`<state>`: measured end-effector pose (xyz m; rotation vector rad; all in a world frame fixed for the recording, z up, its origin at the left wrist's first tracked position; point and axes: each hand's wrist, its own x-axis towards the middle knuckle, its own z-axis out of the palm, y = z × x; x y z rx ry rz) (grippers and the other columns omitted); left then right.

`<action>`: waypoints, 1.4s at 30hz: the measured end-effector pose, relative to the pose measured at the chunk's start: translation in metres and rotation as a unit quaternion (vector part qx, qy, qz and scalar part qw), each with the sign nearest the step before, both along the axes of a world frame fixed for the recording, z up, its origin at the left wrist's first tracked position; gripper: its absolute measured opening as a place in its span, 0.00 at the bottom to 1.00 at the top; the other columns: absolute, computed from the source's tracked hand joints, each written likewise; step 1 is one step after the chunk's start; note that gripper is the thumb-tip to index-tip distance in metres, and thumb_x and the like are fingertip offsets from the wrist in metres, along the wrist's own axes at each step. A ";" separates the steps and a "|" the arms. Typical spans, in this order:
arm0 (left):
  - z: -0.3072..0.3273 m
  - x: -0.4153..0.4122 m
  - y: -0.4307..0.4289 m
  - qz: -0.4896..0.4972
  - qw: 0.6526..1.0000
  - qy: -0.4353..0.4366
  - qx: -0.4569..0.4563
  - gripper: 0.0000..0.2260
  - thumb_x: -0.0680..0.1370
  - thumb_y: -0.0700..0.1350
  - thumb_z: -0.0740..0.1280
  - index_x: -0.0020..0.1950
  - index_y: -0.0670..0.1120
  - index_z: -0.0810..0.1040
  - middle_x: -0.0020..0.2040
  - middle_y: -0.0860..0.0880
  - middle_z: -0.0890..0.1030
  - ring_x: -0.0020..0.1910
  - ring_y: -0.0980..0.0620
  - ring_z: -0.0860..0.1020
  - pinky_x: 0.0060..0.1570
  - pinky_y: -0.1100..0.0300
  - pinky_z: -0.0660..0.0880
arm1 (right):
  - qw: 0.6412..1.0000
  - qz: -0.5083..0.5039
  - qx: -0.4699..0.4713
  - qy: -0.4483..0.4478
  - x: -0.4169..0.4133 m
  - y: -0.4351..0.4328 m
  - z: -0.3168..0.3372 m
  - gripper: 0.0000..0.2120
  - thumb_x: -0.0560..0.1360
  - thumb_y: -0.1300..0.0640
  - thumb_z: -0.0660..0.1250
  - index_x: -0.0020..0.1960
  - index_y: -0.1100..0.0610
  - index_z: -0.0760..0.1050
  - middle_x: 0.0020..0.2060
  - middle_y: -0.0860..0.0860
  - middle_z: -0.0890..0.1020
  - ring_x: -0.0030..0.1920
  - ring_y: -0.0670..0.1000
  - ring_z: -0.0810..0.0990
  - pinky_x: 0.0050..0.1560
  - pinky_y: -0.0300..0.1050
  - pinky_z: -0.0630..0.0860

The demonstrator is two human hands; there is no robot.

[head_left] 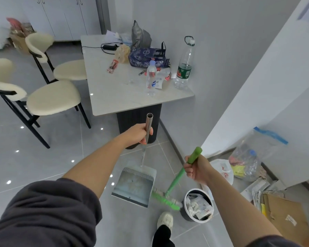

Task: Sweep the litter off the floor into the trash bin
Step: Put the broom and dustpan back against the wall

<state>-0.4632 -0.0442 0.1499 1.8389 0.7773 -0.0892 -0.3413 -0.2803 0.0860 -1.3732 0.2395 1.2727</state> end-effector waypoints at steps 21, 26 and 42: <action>-0.145 0.296 0.044 -0.153 0.945 0.169 0.234 0.18 0.80 0.51 0.61 0.30 0.47 0.68 0.30 0.50 0.70 0.39 0.44 0.78 0.40 0.56 0.72 | 0.852 0.281 -0.314 -0.311 0.221 0.098 -0.133 0.15 0.75 0.51 0.61 0.51 0.62 0.78 0.37 0.56 0.78 0.41 0.57 0.84 0.46 0.50 0.80; -0.185 0.335 0.047 -0.179 0.939 0.163 0.243 0.19 0.81 0.50 0.59 0.30 0.47 0.66 0.30 0.50 0.70 0.38 0.45 0.77 0.39 0.57 0.71 | 0.875 0.186 -0.321 -0.312 0.264 0.102 -0.163 0.10 0.70 0.53 0.62 0.42 0.61 0.75 0.32 0.52 0.77 0.32 0.56 0.78 0.34 0.43 0.76; -0.290 0.407 0.042 -0.138 0.965 0.136 0.174 0.11 0.82 0.49 0.61 0.46 0.45 0.79 0.37 0.50 0.76 0.46 0.44 0.81 0.45 0.54 0.75 | 0.897 0.080 -0.346 -0.263 0.383 0.087 -0.200 0.07 0.70 0.57 0.64 0.42 0.62 0.75 0.31 0.55 0.79 0.29 0.52 0.77 0.31 0.42 0.75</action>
